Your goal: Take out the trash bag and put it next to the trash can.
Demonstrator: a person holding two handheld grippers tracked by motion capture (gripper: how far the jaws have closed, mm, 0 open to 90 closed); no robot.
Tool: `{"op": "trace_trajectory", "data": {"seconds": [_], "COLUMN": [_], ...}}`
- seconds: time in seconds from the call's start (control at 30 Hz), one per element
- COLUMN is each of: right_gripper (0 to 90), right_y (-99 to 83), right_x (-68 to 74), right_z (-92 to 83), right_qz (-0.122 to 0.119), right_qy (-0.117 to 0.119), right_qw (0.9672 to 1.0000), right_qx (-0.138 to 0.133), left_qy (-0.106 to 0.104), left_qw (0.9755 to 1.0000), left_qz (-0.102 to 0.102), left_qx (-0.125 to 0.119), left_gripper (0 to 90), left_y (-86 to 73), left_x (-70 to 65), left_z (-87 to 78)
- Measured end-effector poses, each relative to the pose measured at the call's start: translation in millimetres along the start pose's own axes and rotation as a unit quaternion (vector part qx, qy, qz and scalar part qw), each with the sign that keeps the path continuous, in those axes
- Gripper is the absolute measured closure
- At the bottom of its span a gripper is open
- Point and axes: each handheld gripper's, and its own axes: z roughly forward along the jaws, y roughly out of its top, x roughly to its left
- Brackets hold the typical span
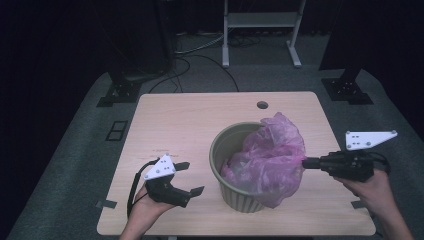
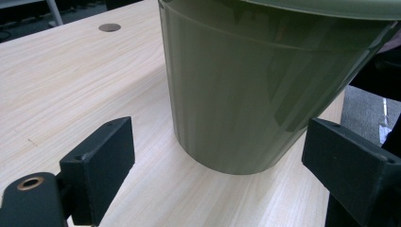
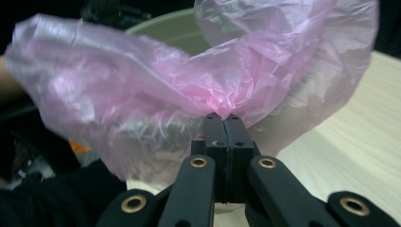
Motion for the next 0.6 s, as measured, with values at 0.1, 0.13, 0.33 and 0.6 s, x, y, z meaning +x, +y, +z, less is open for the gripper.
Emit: {"op": "trace_trajectory", "data": {"seconds": [0.1,0.13,0.33,0.6], "right_gripper": [90.0,90.0,90.0,90.0], "right_y": [3.5,5.1,18.9,43.2], "right_x": [-1.9,-2.4,-2.2,2.3], "right_z": [-9.0,-11.0,-19.2,-27.8], "right_qz": [0.007,0.010,0.004,-0.008], "right_qy": [-0.005,-0.007,-0.016,-0.010], "right_qw": [0.9998,0.9996,0.9981,0.9937], "right_qx": [-0.020,-0.026,-0.060,-0.111], "left_qy": [0.000,-0.001,-0.001,-0.001], "left_qw": [1.0000,1.0000,1.0000,0.9997], "left_qz": [0.001,0.000,0.002,0.011], "left_qx": [0.000,-0.001,-0.003,-0.019], "left_gripper": [8.9,8.9,8.9,8.9], "left_y": [0.6,0.6,2.8,14.2], "left_x": [-0.2,-0.5,-0.7,-1.3], "left_z": [0.3,0.6,-0.3,-7.7]}}
